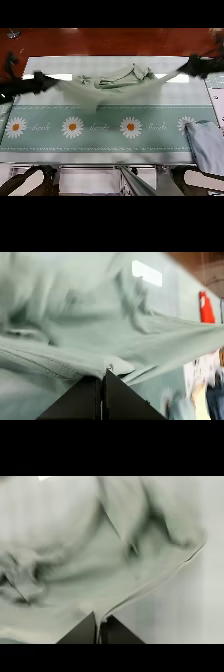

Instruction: Fold the shirts.

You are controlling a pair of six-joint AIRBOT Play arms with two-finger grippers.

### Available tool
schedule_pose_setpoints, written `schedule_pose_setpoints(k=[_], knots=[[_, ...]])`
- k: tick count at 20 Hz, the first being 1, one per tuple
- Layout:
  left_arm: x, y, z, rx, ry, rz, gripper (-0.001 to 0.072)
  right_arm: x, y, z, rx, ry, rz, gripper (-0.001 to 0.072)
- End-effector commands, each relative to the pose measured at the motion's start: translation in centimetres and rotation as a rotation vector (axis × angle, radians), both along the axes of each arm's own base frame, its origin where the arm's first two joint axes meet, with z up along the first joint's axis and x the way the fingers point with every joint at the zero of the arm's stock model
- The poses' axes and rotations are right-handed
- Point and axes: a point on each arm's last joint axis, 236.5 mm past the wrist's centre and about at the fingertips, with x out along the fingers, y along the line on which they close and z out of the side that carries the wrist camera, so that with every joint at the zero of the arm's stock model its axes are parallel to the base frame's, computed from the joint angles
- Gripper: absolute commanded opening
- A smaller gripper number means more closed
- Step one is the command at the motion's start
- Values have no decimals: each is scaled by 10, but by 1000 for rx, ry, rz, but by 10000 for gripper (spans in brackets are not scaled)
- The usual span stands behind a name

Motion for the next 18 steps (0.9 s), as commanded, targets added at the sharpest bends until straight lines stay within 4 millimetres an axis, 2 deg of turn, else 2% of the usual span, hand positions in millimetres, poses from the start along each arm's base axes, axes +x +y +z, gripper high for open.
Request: schedule_pose_setpoints(k=[1, 2, 3, 6, 8, 10, 12, 14, 16, 18], knots=[[4, 4, 185, 81, -420, 35, 22, -15, 11, 185, -118, -386, 31, 28], [-4, 5, 224, 131, -503, 48, 22, -33, 16, 225, -147, -480, 34, 28], [-16, 8, 259, 198, -573, 76, 22, -52, 21, 253, -170, -552, 30, 28], [-56, 33, 331, 421, -707, 247, 22, -119, 28, 293, -274, -664, -14, 29], [-94, 51, 362, 553, -761, 365, 22, -166, 37, 311, -330, -743, -25, 28], [-132, 57, 373, 649, -791, 426, 22, -208, 36, 324, -402, -800, -75, 28], [-165, 62, 368, 742, -766, 452, 22, -245, 35, 336, -456, -847, -127, 28], [-195, 72, 364, 825, -745, 508, 22, -272, 36, 336, -497, -856, -143, 29], [-219, 76, 362, 861, -753, 544, 22, -288, 32, 324, -534, -811, -162, 28], [-224, 75, 343, 872, -722, 518, 22, -294, 24, 315, -556, -767, -186, 28]])
